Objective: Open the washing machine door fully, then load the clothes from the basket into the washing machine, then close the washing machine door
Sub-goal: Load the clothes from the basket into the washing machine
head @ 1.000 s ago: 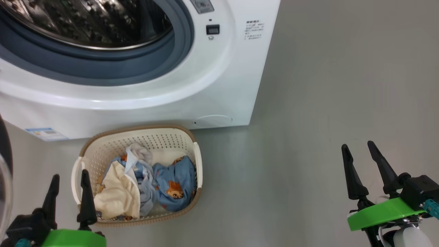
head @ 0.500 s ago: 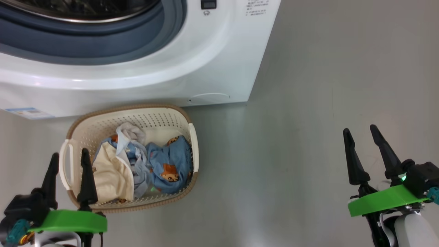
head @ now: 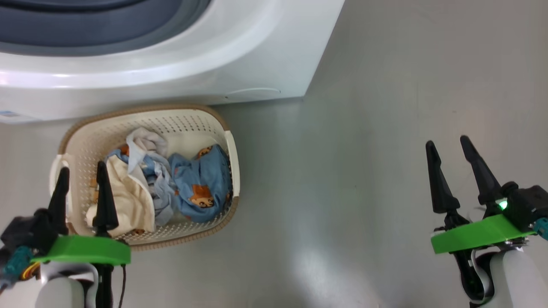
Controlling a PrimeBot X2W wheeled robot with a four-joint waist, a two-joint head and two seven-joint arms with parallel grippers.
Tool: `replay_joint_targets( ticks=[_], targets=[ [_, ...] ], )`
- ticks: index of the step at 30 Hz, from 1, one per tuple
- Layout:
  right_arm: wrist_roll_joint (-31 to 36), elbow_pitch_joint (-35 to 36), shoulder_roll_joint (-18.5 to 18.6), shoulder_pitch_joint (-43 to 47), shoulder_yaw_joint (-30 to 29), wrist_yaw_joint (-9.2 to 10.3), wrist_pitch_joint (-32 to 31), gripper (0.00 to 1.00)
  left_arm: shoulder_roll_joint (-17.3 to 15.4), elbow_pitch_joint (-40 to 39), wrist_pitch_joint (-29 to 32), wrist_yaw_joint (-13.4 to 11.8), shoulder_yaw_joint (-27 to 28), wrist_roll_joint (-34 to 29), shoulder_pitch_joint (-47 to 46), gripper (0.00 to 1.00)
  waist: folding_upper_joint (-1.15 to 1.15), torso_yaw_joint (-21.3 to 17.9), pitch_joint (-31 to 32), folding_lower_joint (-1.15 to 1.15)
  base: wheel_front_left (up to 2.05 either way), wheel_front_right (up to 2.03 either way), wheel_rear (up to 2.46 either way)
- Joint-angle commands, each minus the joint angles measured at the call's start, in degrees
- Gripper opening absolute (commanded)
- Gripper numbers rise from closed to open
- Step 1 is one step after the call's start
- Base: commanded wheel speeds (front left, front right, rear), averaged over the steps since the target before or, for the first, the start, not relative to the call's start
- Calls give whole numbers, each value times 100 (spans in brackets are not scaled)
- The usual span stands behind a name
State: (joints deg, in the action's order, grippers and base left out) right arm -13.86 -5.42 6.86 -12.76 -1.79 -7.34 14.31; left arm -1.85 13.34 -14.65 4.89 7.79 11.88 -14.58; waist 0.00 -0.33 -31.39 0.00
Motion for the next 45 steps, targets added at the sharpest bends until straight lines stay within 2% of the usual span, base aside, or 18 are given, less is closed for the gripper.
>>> replay_joint_targets(
  ticks=[1,5,15,23,32,37,41,45],
  targets=[
    [-28,155,-15,-14,159,-14,69,100,-133,-23,-35,26,199,-45,-90,100,0,-75,-214,0,0,0,0],
    [-18,170,-41,-75,187,-14,69,100,-240,367,-35,75,160,-56,-420,100,0,-116,-489,0,0,0,0],
    [-1,258,-52,-265,197,-14,69,100,-779,1845,76,168,-78,-133,-1514,100,0,-254,-1163,0,0,0,0],
    [17,320,-81,-333,220,-14,69,100,-1010,2838,241,152,-181,-158,-2120,100,0,-312,-1474,0,0,0,0],
    [31,388,-98,-339,241,-14,69,100,-1277,3910,564,-97,-401,-411,-2679,100,0,-387,-1724,0,0,0,0],
    [21,421,-131,-319,265,-14,69,100,-1373,4330,728,-229,-474,-472,-2958,100,0,-462,-1878,0,0,0,0],
    [10,476,-160,-300,265,-14,69,100,-1459,4715,956,-467,-488,-492,-3221,100,0,-533,-2066,0,0,0,0],
    [6,523,-183,-301,258,-14,69,100,-1491,4875,926,-530,-527,-497,-3456,100,0,-573,-2223,0,0,0,0]
  ],
)
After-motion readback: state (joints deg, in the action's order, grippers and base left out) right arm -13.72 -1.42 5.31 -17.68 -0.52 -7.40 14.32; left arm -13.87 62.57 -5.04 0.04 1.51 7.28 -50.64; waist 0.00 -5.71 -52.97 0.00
